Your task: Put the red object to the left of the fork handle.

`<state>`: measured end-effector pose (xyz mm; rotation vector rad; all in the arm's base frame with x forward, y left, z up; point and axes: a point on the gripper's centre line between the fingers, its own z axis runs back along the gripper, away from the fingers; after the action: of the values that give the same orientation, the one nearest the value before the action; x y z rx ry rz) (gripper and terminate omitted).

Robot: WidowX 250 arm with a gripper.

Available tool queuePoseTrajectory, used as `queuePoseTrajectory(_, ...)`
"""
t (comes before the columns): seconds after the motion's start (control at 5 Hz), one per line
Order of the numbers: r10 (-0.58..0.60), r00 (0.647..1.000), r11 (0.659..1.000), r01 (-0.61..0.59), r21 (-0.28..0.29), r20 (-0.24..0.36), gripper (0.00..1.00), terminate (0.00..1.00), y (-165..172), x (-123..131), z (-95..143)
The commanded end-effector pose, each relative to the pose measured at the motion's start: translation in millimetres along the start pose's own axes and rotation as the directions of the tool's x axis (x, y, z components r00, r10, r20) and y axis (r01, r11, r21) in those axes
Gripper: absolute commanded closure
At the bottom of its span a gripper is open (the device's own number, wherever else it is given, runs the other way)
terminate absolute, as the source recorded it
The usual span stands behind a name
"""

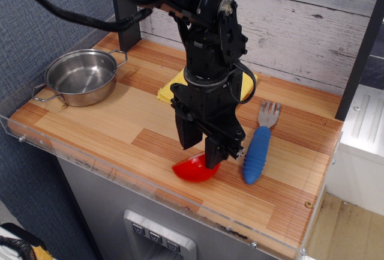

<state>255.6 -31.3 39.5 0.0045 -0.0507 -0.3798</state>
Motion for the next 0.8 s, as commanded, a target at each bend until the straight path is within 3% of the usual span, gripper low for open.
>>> queuePoseTrajectory(0.0, -0.001, 0.997, 1.000, -0.001, 0.028, 0.082, 0.00, 0.00, 6, 5, 33)
queuePoseTrajectory(0.4, 0.156, 0.940, 0.984, -0.175, 0.034, 0.304, 0.00, 0.00, 60, -15, 122)
queuePoseTrajectory(0.6, 0.272, 0.927, 0.957, -0.289, 0.031, 0.257, 0.00, 0.00, 96, -22, 122)
